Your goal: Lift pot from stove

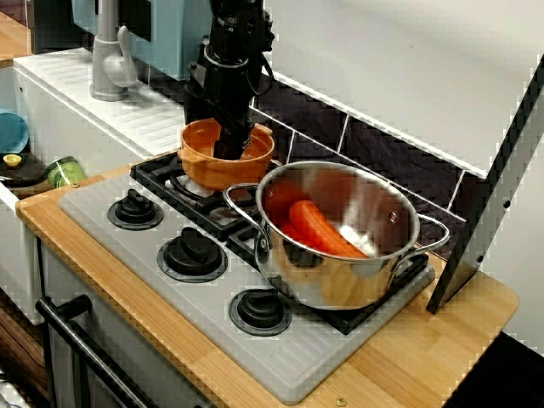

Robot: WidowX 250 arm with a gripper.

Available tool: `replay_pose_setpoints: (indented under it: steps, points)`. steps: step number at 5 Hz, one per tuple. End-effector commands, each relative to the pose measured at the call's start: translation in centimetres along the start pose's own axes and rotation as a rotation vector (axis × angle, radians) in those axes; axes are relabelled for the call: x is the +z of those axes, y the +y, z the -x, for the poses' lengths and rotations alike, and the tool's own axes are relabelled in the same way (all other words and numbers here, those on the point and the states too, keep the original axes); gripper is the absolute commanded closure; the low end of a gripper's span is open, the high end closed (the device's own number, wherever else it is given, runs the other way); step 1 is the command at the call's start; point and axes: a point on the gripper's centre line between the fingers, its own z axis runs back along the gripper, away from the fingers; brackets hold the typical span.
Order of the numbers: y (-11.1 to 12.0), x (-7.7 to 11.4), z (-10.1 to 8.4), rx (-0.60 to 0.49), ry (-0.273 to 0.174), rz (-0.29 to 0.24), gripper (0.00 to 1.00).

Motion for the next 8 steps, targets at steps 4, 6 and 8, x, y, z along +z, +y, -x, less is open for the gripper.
replay_pose_setpoints:
  steps: [4, 6, 8]
  points:
    - [0.1, 0.9, -0.3, -0.008, -0.041, -0.001, 1.0]
    - [0.4, 1.9, -0.3, -0.005, -0.063, 0.016, 1.0]
    - [0.6, 3.7, -0.7, 0.003, -0.087, 0.055, 1.0]
